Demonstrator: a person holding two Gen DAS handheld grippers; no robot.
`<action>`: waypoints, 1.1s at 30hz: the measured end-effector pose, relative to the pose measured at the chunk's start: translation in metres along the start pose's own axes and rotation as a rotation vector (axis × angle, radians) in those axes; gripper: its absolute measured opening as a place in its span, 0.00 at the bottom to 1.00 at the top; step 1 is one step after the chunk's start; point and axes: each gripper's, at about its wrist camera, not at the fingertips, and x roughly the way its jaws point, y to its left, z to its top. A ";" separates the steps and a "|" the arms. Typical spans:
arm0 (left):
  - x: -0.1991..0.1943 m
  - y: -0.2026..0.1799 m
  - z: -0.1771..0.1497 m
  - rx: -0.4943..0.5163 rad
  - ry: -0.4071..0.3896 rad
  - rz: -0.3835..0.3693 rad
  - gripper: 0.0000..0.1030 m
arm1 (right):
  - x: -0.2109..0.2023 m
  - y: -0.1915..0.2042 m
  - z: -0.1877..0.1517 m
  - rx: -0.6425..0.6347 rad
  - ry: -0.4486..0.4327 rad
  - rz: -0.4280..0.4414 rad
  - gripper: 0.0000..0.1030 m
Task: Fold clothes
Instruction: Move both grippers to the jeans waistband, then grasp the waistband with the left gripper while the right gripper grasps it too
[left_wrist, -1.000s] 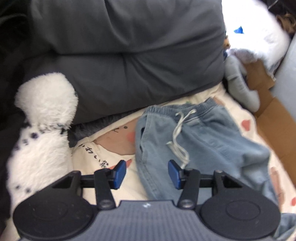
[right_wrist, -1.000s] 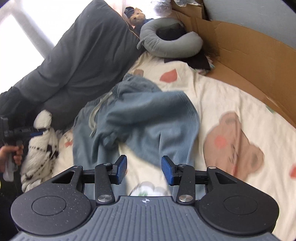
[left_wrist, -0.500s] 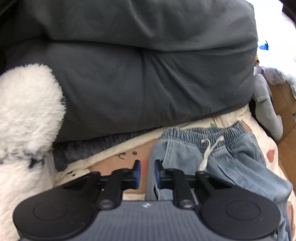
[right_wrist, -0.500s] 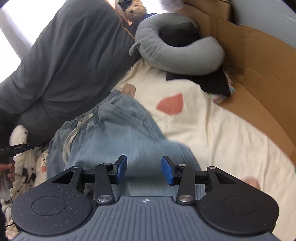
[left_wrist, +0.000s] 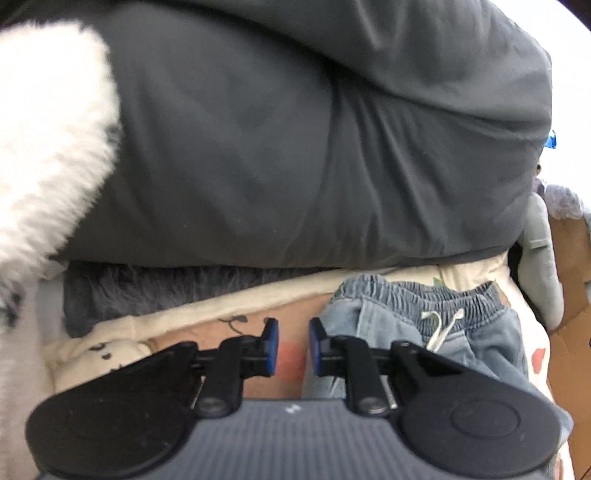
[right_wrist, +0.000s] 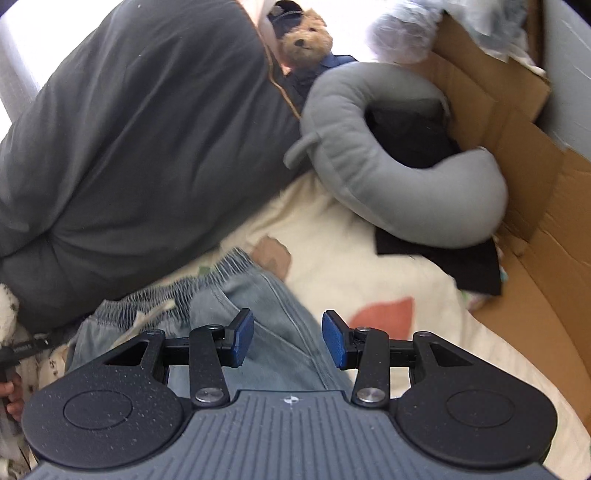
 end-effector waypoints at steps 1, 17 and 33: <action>0.003 0.001 -0.001 -0.013 0.003 -0.019 0.17 | 0.005 0.005 0.002 -0.005 -0.008 0.001 0.49; 0.044 -0.005 -0.015 0.019 0.055 -0.052 0.22 | 0.090 0.041 -0.008 -0.088 0.032 0.036 0.57; 0.044 -0.037 -0.020 0.116 0.031 -0.093 0.08 | 0.136 0.063 0.017 -0.181 0.073 0.046 0.57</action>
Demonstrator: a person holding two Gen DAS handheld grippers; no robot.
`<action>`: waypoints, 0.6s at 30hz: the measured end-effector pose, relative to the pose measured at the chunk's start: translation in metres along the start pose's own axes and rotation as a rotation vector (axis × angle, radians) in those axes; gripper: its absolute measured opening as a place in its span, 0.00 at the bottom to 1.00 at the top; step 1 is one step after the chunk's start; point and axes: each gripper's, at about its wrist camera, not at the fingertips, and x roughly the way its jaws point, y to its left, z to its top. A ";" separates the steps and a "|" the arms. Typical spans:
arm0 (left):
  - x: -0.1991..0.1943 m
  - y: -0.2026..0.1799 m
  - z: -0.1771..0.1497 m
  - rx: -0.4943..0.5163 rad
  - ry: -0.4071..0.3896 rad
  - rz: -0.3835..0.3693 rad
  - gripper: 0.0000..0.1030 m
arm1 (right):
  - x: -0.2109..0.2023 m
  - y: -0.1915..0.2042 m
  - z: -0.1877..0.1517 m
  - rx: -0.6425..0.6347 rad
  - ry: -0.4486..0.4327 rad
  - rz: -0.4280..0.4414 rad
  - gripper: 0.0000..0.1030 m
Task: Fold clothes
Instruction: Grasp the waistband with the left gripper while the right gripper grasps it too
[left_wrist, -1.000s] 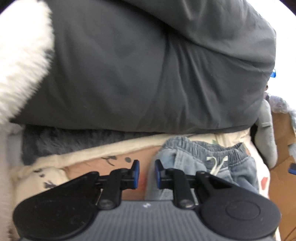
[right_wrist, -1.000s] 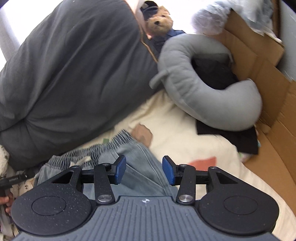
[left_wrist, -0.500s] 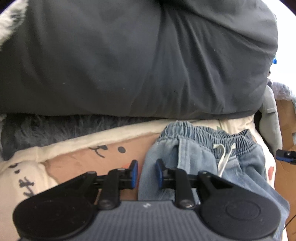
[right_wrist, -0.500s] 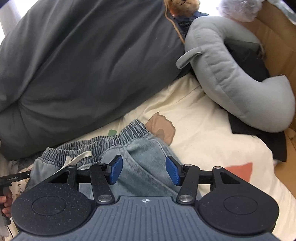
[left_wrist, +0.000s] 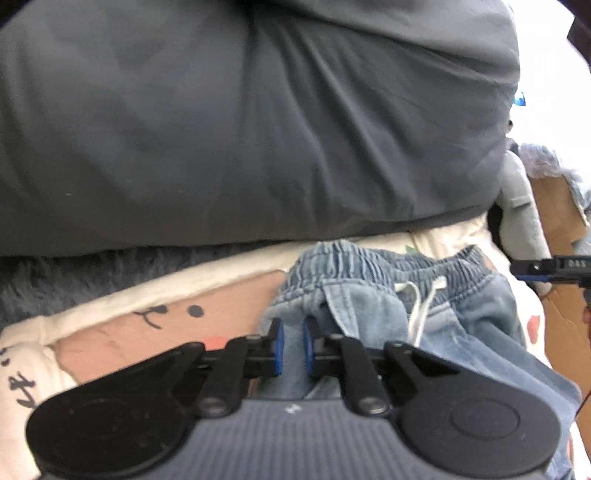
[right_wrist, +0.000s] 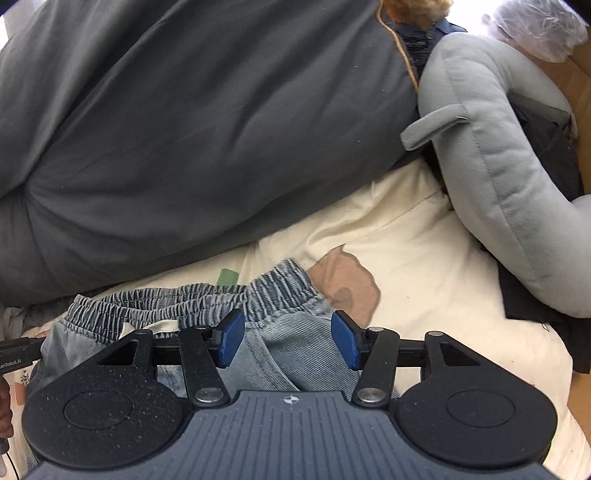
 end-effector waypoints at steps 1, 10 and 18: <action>0.001 -0.002 0.000 0.002 0.007 -0.011 0.02 | 0.001 0.001 0.000 0.000 0.000 0.002 0.57; 0.036 -0.008 -0.013 -0.023 0.104 -0.032 0.01 | 0.005 0.003 -0.006 0.016 0.006 -0.002 0.58; 0.002 0.001 -0.001 -0.022 0.086 -0.032 0.11 | 0.003 -0.005 -0.010 0.014 0.025 -0.024 0.58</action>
